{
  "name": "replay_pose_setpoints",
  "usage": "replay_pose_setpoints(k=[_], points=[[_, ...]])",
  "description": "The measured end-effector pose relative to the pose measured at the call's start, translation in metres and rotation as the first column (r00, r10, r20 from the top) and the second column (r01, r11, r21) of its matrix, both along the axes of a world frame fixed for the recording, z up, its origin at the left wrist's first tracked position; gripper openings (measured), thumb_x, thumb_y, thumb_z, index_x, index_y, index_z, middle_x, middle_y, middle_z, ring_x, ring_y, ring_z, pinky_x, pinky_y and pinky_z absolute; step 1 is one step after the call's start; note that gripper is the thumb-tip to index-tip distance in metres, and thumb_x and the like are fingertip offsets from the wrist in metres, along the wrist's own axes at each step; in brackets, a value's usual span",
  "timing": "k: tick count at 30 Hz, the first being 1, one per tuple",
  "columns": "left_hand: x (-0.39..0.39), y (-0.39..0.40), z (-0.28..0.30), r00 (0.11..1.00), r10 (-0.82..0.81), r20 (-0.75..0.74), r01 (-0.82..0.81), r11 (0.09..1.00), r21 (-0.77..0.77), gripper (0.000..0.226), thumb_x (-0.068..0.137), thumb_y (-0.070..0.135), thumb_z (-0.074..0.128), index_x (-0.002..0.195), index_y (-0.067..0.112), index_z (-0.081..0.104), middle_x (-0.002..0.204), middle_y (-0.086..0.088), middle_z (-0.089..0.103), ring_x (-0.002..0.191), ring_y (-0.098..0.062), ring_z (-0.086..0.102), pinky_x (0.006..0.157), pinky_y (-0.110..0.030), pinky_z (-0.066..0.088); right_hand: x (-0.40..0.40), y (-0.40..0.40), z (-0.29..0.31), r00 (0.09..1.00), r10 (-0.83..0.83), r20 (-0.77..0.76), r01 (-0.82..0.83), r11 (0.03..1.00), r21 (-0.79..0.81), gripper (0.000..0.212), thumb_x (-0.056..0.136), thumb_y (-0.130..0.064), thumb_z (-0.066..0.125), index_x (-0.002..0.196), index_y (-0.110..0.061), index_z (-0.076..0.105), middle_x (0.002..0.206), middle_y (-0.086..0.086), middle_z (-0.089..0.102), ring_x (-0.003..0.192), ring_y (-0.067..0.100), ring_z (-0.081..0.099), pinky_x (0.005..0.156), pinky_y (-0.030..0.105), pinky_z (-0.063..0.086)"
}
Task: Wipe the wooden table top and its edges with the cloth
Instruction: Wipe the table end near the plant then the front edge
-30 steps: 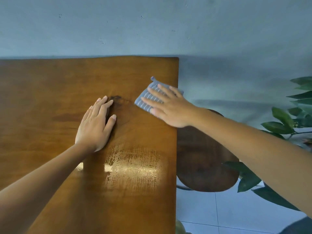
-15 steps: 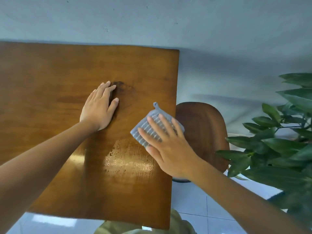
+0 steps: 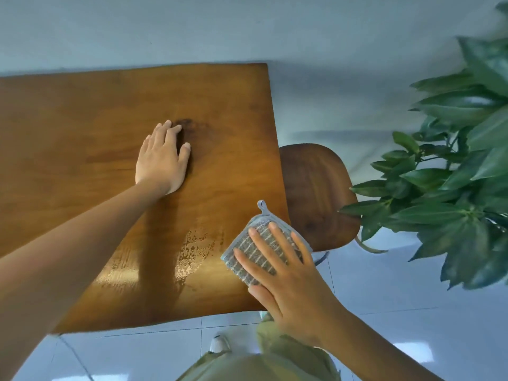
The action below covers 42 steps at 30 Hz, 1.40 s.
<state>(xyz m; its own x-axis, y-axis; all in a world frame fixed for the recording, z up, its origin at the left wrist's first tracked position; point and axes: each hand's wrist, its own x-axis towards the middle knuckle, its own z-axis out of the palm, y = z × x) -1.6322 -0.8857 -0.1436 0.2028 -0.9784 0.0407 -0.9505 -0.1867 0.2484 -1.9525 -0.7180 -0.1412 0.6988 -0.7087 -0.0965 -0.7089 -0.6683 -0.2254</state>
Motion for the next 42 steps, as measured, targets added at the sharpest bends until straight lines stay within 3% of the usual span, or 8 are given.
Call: replay_pose_setpoints(k=[6,13,16,19,21,27,38,42], points=[[0.001,0.002,0.003,1.000,-0.010,-0.012,0.010,1.000,-0.002,0.061,0.107,0.048,0.023,0.160,0.017,0.028,0.170,-0.006,0.017,0.158,-0.023,0.009,0.128,-0.043,0.010,-0.006,0.028,-0.002,0.998,-0.068,0.017,0.069,0.997,-0.024,0.062,0.106,-0.059,0.029,0.162,-0.033,0.020,0.171,0.003,0.009,0.157,0.032,0.003,0.123,0.057,0.018],[0.003,0.004,0.006,0.999,-0.017,-0.028,0.017,1.000,0.000,0.061,0.107,0.047,0.023,0.159,0.017,0.028,0.170,-0.007,0.016,0.158,-0.024,0.008,0.128,-0.043,0.009,-0.008,0.052,-0.017,0.991,-0.131,-0.026,0.120,0.958,-0.259,0.064,0.103,-0.055,0.035,0.155,-0.018,0.038,0.159,0.016,0.040,0.148,0.040,0.034,0.112,0.046,0.037],[0.003,0.005,0.006,0.999,-0.023,-0.027,0.023,1.000,-0.007,0.060,0.107,0.047,0.024,0.159,0.017,0.028,0.170,-0.007,0.017,0.158,-0.025,0.009,0.128,-0.043,0.010,-0.018,0.063,-0.016,0.950,-0.207,0.234,0.257,0.943,-0.209,0.049,0.107,-0.049,0.036,0.146,-0.022,0.048,0.152,-0.002,0.052,0.142,0.024,0.047,0.110,0.031,0.043],[0.003,0.004,0.005,0.999,-0.026,-0.027,0.025,1.000,-0.009,0.060,0.108,0.047,0.024,0.159,0.017,0.028,0.170,-0.007,0.017,0.158,-0.024,0.009,0.128,-0.043,0.009,-0.014,0.063,0.016,0.537,-0.665,0.519,0.550,0.742,0.382,0.020,0.107,-0.040,0.044,0.119,-0.042,0.060,0.111,-0.035,0.066,0.108,-0.003,0.064,0.082,0.016,0.056],[0.003,0.003,0.005,0.999,-0.023,-0.037,0.022,1.000,-0.010,0.060,0.107,0.046,0.024,0.159,0.016,0.027,0.170,-0.007,0.016,0.158,-0.024,0.008,0.128,-0.042,0.008,-0.017,0.048,0.028,0.282,-0.810,0.515,0.560,0.575,0.597,0.017,0.108,-0.029,0.044,0.109,-0.034,0.059,0.090,-0.025,0.068,0.086,-0.002,0.067,0.065,0.017,0.055],[0.004,0.001,0.001,1.000,-0.021,-0.022,0.021,1.000,-0.021,0.060,0.108,0.047,0.023,0.159,0.017,0.027,0.170,-0.007,0.017,0.158,-0.024,0.008,0.128,-0.042,0.009,-0.028,-0.018,0.037,0.040,-0.900,0.434,0.459,0.402,0.792,0.033,0.107,-0.046,0.037,0.127,-0.031,0.059,0.114,0.001,0.071,0.103,0.017,0.071,0.085,0.036,0.061],[0.004,0.000,-0.002,1.000,0.000,-0.008,0.000,0.999,-0.036,0.059,0.108,0.049,0.023,0.159,0.019,0.029,0.169,-0.005,0.020,0.158,-0.020,0.009,0.128,-0.042,0.011,0.005,-0.200,0.021,0.121,-0.890,0.441,0.419,0.448,0.790,0.050,0.102,-0.060,0.037,0.136,-0.029,0.057,0.128,-0.003,0.067,0.118,0.016,0.065,0.105,0.046,0.051],[0.004,-0.001,-0.004,1.000,0.008,0.008,-0.008,0.999,-0.050,0.058,0.108,0.048,0.025,0.158,0.019,0.031,0.169,-0.004,0.022,0.158,-0.020,0.011,0.128,-0.041,0.012,0.037,-0.279,0.033,0.133,-0.869,0.477,0.425,0.485,0.764,0.042,0.109,-0.048,0.032,0.135,-0.026,0.056,0.123,-0.005,0.062,0.117,0.013,0.058,0.098,0.032,0.048]])
